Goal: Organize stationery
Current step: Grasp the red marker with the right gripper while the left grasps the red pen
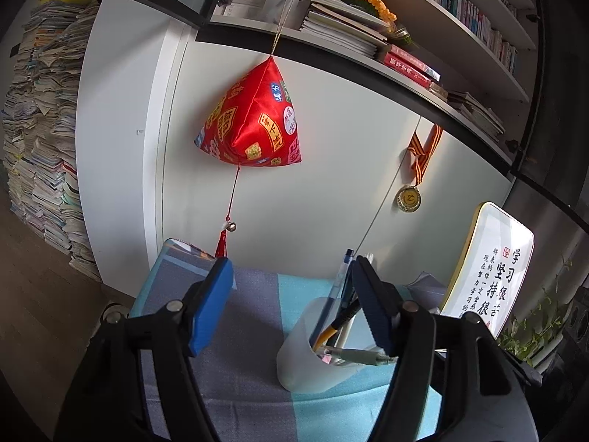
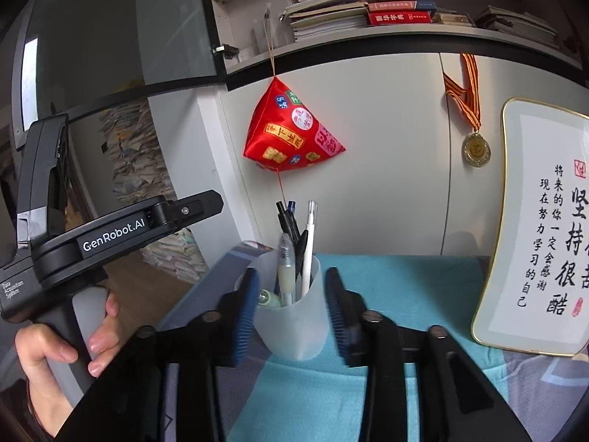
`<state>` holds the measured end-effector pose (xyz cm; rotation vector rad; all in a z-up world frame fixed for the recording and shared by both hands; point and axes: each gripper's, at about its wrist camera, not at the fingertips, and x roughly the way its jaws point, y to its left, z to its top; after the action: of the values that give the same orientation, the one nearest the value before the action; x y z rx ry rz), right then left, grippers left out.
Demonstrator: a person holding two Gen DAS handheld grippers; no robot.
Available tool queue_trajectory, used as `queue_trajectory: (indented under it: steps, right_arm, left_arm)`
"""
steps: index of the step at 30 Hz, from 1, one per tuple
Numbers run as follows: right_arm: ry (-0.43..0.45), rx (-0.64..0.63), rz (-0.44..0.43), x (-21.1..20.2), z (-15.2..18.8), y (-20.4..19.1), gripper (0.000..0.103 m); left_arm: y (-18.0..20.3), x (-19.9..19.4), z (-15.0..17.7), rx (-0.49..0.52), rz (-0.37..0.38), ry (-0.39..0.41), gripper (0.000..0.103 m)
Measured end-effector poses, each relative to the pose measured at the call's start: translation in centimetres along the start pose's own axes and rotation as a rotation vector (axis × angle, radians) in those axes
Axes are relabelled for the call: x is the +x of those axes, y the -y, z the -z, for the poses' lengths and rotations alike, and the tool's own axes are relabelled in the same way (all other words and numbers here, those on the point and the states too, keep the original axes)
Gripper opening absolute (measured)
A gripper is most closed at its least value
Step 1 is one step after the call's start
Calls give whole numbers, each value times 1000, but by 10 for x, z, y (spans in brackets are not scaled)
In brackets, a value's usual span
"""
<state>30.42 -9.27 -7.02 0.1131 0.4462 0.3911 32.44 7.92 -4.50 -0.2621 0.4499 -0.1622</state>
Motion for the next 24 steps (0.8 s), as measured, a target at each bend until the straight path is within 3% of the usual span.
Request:
queue_trajectory:
  steps: [6, 10, 11, 14, 17, 20, 24]
  right_arm:
    - [-57, 130, -22, -23, 3, 25, 61]
    - [-248, 128, -13, -56, 37, 49, 61]
    - [-289, 125, 11, -65, 49, 56, 61]
    - [-399, 152, 37, -83, 80, 74, 61]
    - [-497, 166, 53, -89, 106, 74, 61]
    - [-557, 135, 66, -87, 124, 62, 61]
    - [-563, 97, 127, -88, 133, 57, 60]
  left_arm:
    - [11, -8, -4, 25, 16, -4, 69]
    - [24, -17, 6, 59, -74, -59, 70]
    - [27, -21, 12, 53, -97, -81, 70]
    - [37, -34, 34, 41, -58, -165, 70]
    - [58, -45, 61, 108, -75, -240, 70]
    - [75, -52, 90, 178, -98, -322, 71]
    - [78, -59, 130, 151, -147, -423, 71]
